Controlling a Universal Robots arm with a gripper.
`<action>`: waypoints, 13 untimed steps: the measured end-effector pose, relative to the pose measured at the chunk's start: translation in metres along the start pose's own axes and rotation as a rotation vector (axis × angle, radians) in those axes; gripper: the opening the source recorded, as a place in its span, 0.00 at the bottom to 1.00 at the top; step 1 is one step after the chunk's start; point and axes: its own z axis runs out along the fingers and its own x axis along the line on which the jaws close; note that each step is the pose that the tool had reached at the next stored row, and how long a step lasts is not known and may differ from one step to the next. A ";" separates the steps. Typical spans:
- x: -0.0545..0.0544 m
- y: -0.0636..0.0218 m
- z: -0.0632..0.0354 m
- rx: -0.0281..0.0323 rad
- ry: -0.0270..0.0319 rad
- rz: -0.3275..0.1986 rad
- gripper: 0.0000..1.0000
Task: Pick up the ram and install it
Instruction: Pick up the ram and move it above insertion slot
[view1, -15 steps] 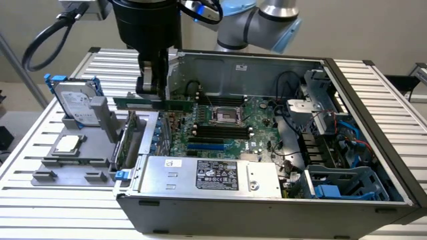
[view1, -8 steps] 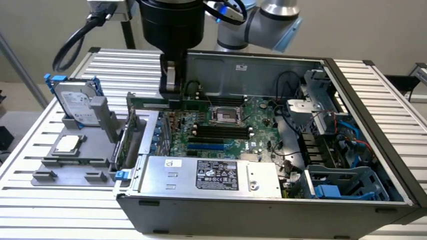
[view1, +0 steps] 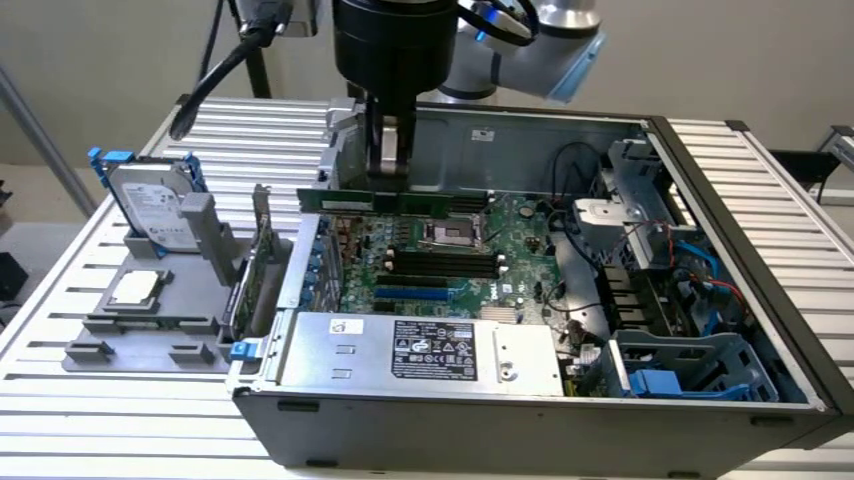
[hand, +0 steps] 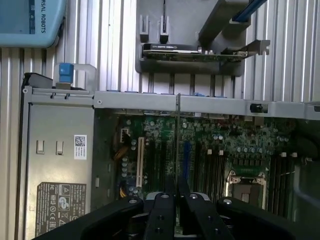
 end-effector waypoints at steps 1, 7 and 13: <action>-0.002 -0.0027 0.0001 0.0001 -0.0001 0.000 0.14; -0.018 -0.0166 0.0004 0.0000 0.0001 0.000 0.14; -0.035 -0.0298 0.0011 0.0000 0.0008 0.000 0.14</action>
